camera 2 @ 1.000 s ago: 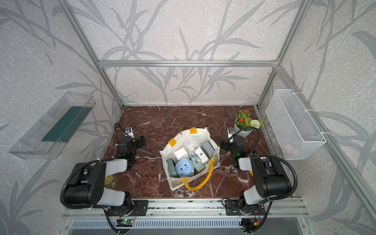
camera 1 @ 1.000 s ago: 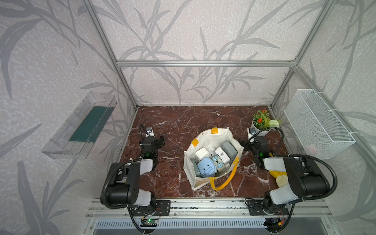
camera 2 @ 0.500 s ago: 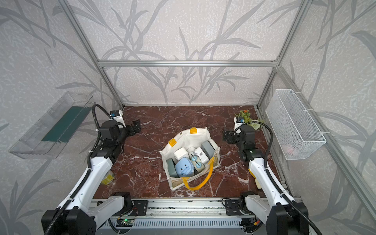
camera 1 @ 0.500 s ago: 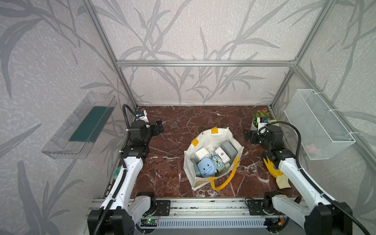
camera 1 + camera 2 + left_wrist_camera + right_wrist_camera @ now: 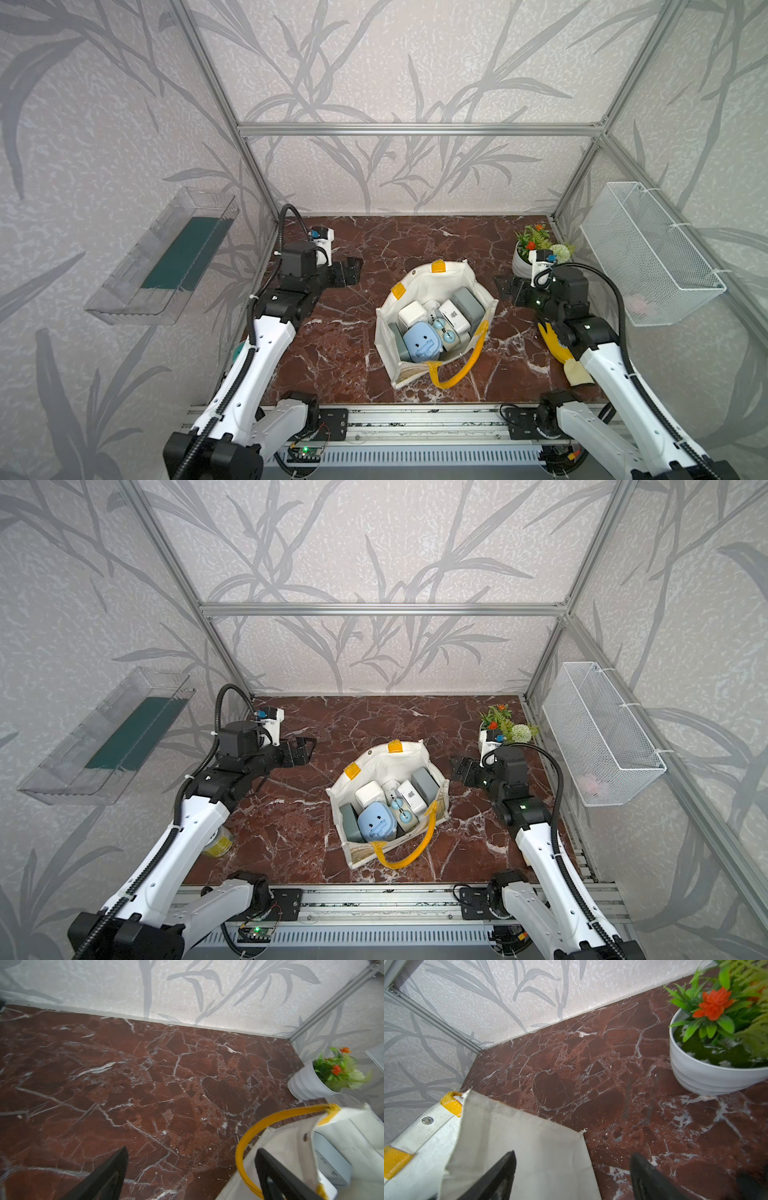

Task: Take the alarm clock out of the canvas bag
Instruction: Pick up the canvas bag from the center of the board.

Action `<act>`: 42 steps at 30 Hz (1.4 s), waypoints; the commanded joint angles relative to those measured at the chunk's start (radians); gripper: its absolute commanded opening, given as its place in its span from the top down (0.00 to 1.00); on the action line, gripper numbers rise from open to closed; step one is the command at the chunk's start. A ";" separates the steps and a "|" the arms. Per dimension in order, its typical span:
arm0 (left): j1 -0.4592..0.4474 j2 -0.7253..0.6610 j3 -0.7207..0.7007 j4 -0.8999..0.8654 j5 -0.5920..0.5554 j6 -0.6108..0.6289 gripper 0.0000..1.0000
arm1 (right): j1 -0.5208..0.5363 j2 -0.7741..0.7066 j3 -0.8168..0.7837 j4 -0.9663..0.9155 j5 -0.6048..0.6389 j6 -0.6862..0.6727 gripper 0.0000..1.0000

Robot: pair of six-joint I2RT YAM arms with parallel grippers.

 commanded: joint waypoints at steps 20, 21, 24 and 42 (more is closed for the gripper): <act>-0.362 0.184 0.155 -0.241 -0.020 0.115 0.18 | 0.012 -0.046 -0.005 -0.038 -0.008 0.030 0.14; -0.369 0.198 0.162 -0.249 -0.023 0.116 0.20 | 0.012 -0.049 -0.006 -0.040 -0.006 0.031 0.14; -0.391 0.237 0.179 -0.264 -0.047 0.122 0.31 | 0.012 -0.054 -0.009 -0.042 -0.001 0.029 0.14; -0.415 0.282 0.193 -0.213 -0.227 0.090 1.00 | 0.012 -0.076 0.018 -0.046 -0.031 0.023 0.13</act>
